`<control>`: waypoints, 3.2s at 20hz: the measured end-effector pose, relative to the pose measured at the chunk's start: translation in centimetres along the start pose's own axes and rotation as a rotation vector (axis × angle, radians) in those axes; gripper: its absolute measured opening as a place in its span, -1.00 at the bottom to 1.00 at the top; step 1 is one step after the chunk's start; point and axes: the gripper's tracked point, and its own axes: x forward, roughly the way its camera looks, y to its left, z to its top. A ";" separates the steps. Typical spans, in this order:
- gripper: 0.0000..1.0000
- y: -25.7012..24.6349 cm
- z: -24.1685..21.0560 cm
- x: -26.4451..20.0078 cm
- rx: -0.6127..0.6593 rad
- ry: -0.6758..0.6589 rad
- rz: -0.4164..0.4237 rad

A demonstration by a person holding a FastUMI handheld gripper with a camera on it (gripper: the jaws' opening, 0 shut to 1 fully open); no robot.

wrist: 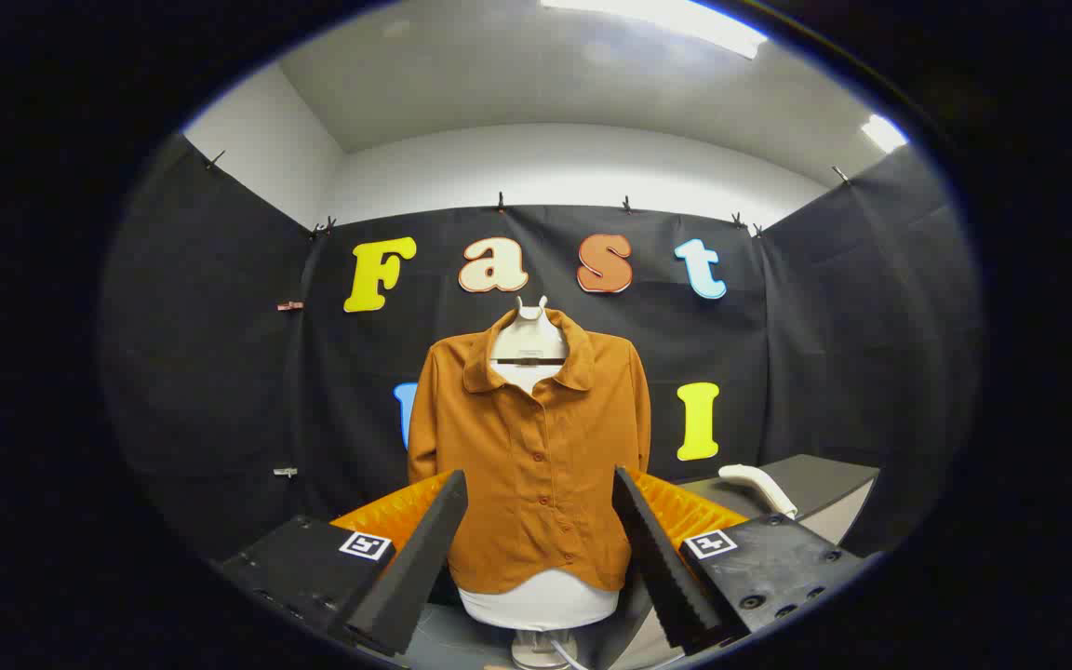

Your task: Iron the clothes twice with a garment steamer, once on the left side and once on the right side.

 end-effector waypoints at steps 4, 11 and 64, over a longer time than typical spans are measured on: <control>0.99 -0.3 0.3 0.1 -0.019 -0.008 0.000; 0.99 -1.3 0.2 0.4 -0.013 0.001 -0.025; 0.97 -37.0 -12.2 18.6 0.061 0.294 -0.372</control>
